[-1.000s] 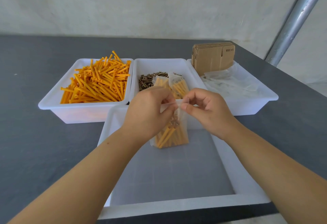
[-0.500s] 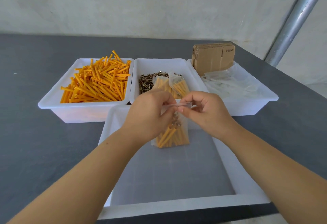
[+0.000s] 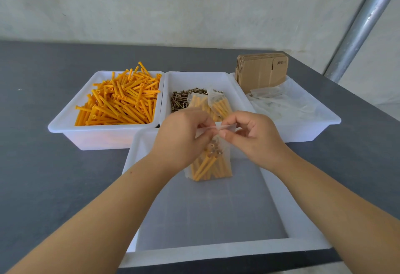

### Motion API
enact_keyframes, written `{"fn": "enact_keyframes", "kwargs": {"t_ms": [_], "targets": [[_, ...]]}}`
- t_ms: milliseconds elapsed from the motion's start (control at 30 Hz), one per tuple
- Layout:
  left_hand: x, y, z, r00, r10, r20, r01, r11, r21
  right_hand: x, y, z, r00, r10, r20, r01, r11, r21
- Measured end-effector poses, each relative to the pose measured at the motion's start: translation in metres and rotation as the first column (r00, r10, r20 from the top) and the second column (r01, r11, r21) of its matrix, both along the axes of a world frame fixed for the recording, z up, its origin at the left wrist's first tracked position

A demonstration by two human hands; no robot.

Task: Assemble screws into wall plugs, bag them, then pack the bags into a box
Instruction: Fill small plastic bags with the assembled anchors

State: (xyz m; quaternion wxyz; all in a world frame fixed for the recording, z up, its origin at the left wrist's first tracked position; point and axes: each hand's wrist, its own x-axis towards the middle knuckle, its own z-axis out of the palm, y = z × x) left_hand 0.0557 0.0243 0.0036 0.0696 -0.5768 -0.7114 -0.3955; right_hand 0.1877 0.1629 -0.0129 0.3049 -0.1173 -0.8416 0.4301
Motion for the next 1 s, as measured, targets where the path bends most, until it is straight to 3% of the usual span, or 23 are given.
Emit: {"fn": "enact_keyframes", "kwargs": {"t_ms": [100,333,600,900,1000], "targets": [[-0.007,-0.004,-0.001,0.995,0.042,0.089,-0.042,0.999,0.003,0.002,0.003,0.001,1.0,-0.02,0.005,0.02,1.0,-0.012],[-0.003,-0.001,-0.002,0.999,0.004,0.037,-0.004,1.0,-0.011,-0.002,-0.004,0.002,1.0,-0.02,0.018,0.017,0.99,0.137],[-0.015,-0.01,-0.003,0.934,0.009,0.357,-0.014,1.0,0.012,0.005,0.007,0.004,0.998,-0.062,0.024,0.059,0.993,0.102],[-0.018,-0.008,-0.006,0.856,-0.052,0.514,0.043,0.999,0.03,0.002,0.0,0.005,0.999,-0.035,0.036,0.03,0.992,0.122],[-0.022,-0.012,-0.008,0.761,-0.069,0.645,0.055,0.998,0.042,0.003,0.001,0.005,0.998,-0.053,0.039,0.049,0.992,0.114]]}}
